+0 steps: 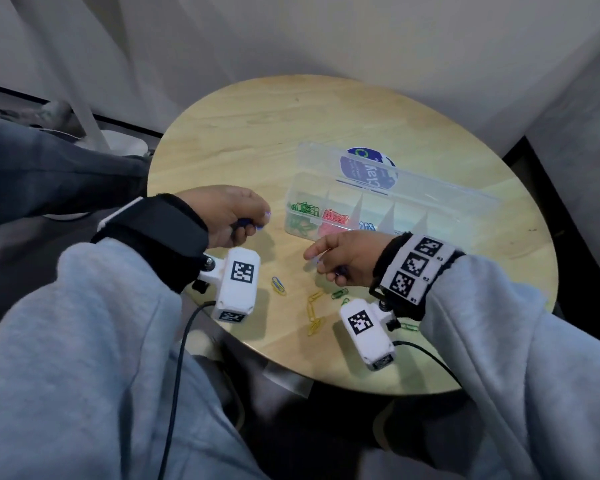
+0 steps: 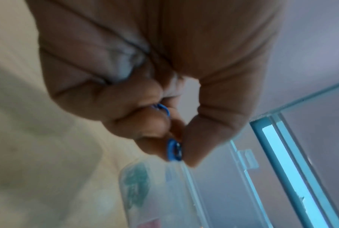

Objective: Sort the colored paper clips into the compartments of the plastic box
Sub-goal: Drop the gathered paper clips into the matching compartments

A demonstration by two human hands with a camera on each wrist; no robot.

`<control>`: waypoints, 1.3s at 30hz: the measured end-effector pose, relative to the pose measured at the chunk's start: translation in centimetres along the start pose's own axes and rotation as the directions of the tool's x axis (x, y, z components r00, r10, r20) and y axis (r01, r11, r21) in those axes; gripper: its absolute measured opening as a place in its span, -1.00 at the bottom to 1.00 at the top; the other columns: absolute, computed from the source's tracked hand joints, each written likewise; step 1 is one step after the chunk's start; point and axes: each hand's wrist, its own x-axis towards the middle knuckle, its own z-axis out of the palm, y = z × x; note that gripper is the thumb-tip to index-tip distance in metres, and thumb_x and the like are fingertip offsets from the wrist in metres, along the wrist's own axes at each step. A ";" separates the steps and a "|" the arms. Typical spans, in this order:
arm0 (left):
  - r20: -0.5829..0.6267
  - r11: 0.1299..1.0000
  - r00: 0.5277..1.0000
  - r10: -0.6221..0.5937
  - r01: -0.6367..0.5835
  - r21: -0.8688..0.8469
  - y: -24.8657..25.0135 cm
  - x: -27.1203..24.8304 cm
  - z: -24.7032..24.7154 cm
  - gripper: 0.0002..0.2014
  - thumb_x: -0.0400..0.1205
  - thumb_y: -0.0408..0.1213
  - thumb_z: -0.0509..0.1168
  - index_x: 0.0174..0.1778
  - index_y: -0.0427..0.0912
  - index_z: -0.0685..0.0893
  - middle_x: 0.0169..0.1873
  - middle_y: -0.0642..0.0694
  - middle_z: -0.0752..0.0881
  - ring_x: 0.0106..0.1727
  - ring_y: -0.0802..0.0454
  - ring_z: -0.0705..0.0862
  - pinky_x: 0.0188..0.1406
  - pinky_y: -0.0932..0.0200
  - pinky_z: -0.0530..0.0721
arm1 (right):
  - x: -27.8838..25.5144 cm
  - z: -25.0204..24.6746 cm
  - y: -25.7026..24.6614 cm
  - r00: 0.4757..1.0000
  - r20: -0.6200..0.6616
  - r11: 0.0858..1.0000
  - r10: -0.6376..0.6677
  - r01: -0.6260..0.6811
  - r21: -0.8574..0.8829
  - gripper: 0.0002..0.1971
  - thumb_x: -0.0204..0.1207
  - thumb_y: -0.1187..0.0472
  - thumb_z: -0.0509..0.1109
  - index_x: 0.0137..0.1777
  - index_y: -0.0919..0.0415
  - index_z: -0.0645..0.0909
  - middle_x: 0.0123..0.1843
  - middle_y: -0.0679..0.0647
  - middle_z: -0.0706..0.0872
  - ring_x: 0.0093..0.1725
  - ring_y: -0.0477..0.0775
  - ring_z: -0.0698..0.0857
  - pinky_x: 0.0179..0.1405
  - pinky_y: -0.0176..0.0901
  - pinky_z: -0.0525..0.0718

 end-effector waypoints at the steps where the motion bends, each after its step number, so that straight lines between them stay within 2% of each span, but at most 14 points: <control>1: -0.017 0.997 1.000 0.008 -0.009 -0.078 0.3 -0.2 -0.2 -0.75 0.61 -0.53 0.14 -0.35 -0.19 0.52 -0.50 -0.09 0.46 -0.69 0.21 0.42 -0.76 0.45 0.34 | -0.1 0.1 -0.1 1.000 0.021 0.999 0.018 -0.019 0.048 -0.69 0.57 0.55 0.07 -0.22 0.21 0.53 -0.58 0.06 0.53 -0.72 -0.15 0.47 -0.71 -0.43 0.39; 7: -0.008 0.901 1.000 -0.012 0.007 -0.434 1.3 -1.0 -1.5 -0.78 0.58 -0.44 0.04 -0.28 -0.25 0.57 -0.52 -0.07 0.49 -0.66 0.17 0.49 -0.73 0.45 0.39 | -0.2 1.6 -1.1 0.995 0.056 0.956 0.083 -0.096 0.279 -0.69 0.58 0.32 -0.02 -0.37 0.23 0.41 -0.40 0.10 0.44 -0.61 -0.06 0.48 -0.67 -0.42 0.37; 10: 0.025 0.848 0.999 -0.027 0.036 -0.529 1.4 -0.9 -1.7 -0.77 0.58 -0.41 -0.02 -0.26 -0.27 0.54 -0.52 -0.09 0.47 -0.65 0.16 0.45 -0.73 0.45 0.35 | 0.5 2.7 -1.9 0.992 -0.074 0.994 0.101 -0.104 -0.037 -0.67 0.61 0.07 0.21 -0.37 0.18 0.41 -0.47 0.02 0.42 -0.60 -0.04 0.44 -0.59 -0.32 0.38; 11: 0.028 0.835 0.999 -0.038 0.047 -0.548 1.3 -0.8 -1.7 -0.76 0.58 -0.40 -0.03 -0.26 -0.27 0.53 -0.52 -0.09 0.47 -0.65 0.16 0.44 -0.73 0.45 0.34 | 0.8 2.8 -2.1 0.988 -0.146 0.937 0.058 -0.104 -0.334 -0.68 0.57 -0.02 0.28 -0.31 0.18 0.47 -0.45 0.01 0.43 -0.49 0.01 0.47 -0.45 -0.24 0.47; 13: 0.021 0.822 0.998 -0.067 0.067 -0.566 1.1 -0.7 -1.7 -0.77 0.58 -0.38 -0.03 -0.25 -0.28 0.53 -0.49 -0.11 0.45 -0.64 0.15 0.44 -0.73 0.46 0.34 | 1.2 3.4 -2.4 0.981 -0.183 0.560 -0.070 -0.113 -0.820 -0.67 0.45 -0.17 0.34 -0.15 0.12 0.62 -0.35 -0.03 0.58 -0.25 0.06 0.61 -0.08 -0.20 0.61; 15: -0.003 0.827 0.996 -0.094 0.077 -0.557 0.9 -0.5 -1.7 -0.77 0.58 -0.36 -0.01 -0.24 -0.28 0.54 -0.45 -0.12 0.45 -0.56 0.13 0.43 -0.71 0.46 0.37 | 1.8 4.5 -2.8 0.972 -0.212 0.356 -0.101 -0.164 -0.920 -0.59 0.35 -0.21 0.34 -0.05 0.11 0.71 -0.17 -0.03 0.77 -0.10 0.06 0.75 0.07 -0.10 0.70; 17: -0.028 0.836 0.993 -0.111 0.078 -0.543 0.8 -0.3 -1.7 -0.78 0.57 -0.37 0.01 -0.20 -0.29 0.57 -0.43 -0.14 0.46 -0.47 0.10 0.42 -0.67 0.44 0.44 | 2.5 5.6 -2.6 0.968 -0.229 0.330 -0.100 -0.185 -0.926 -0.57 0.32 -0.22 0.36 -0.03 0.12 0.74 -0.18 -0.01 0.79 -0.19 0.05 0.75 0.00 -0.02 0.74; 21: -0.052 0.849 0.992 -0.119 0.075 -0.523 0.7 0.0 -1.8 -0.80 0.55 -0.38 0.02 -0.11 -0.29 0.56 -0.39 -0.15 0.47 -0.41 0.08 0.44 -0.62 0.42 0.50 | 3.2 5.8 -2.3 0.985 -0.169 0.434 -0.048 -0.131 -0.891 -0.66 0.48 0.07 0.40 0.15 0.29 0.69 -0.05 0.14 0.72 -0.21 0.04 0.49 0.07 -0.03 0.69; 23: -0.053 0.857 0.992 -0.114 0.071 -0.511 0.7 0.0 -1.7 -0.80 0.55 -0.39 0.02 -0.10 -0.28 0.56 -0.39 -0.14 0.47 -0.41 0.08 0.45 -0.62 0.43 0.51 | 3.3 5.8 -2.4 0.987 -0.159 0.490 -0.038 -0.120 -0.863 -0.94 0.44 0.21 0.42 -0.13 0.17 0.66 -0.25 0.06 0.56 -0.26 0.04 0.47 -0.26 -0.23 0.65; 25: -0.049 0.861 0.993 -0.108 0.069 -0.504 0.8 0.0 -1.6 -0.79 0.56 -0.39 0.03 -0.09 -0.28 0.57 -0.38 -0.13 0.48 -0.41 0.09 0.46 -0.63 0.43 0.52 | 3.7 6.2 -2.1 0.979 -0.201 0.480 -0.028 -0.163 -0.862 -0.78 0.33 0.22 0.42 -0.45 0.08 0.44 -0.45 -0.01 0.46 -0.44 0.01 0.43 -0.51 -0.39 0.45; 28: -0.048 0.860 0.993 -0.106 0.067 -0.506 0.8 0.0 -1.5 -0.79 0.56 -0.39 0.03 -0.08 -0.28 0.57 -0.37 -0.13 0.48 -0.42 0.10 0.47 -0.63 0.43 0.52 | 4.0 6.5 -1.8 0.967 -0.255 0.513 -0.027 -0.206 -0.834 -0.94 0.16 0.15 0.45 -0.40 0.11 0.67 -0.43 -0.01 0.63 -0.43 0.04 0.52 -0.18 -0.22 0.62; 31: -0.049 0.858 0.991 -0.121 0.079 -0.508 0.6 0.1 -1.3 -0.80 0.56 -0.39 0.04 -0.09 -0.29 0.57 -0.35 -0.13 0.47 -0.42 0.09 0.47 -0.63 0.41 0.53 | 3.5 5.2 -1.8 0.971 -0.235 0.550 0.042 -0.219 -0.806 -0.64 0.14 0.06 0.51 -0.06 0.20 0.78 -0.12 0.07 0.86 -0.27 0.05 0.72 0.09 0.06 0.73; 36: -0.067 0.834 0.985 -0.159 0.098 -0.543 0.4 0.5 -0.7 -0.86 0.56 -0.41 0.06 -0.09 -0.31 0.52 -0.25 -0.18 0.47 -0.38 0.01 0.52 -0.59 0.39 0.62 | 1.1 1.9 -2.1 0.984 -0.169 0.762 0.064 -0.157 -0.629 -0.77 0.31 0.07 0.55 -0.08 0.14 0.75 -0.35 0.02 0.61 -0.31 0.06 0.57 -0.28 -0.17 0.56; 39: -0.068 0.824 0.988 -0.140 0.078 -0.561 0.9 0.5 -0.2 -0.83 0.56 -0.47 0.03 -0.10 -0.33 0.53 -0.19 -0.23 0.50 -0.33 -0.04 0.57 -0.55 0.34 0.69 | -0.1 0.8 -1.5 0.991 -0.109 0.883 0.077 -0.119 -0.454 -0.90 0.27 0.22 0.57 -0.43 0.09 0.74 -0.35 0.12 0.58 -0.27 0.14 0.44 -0.39 -0.14 0.40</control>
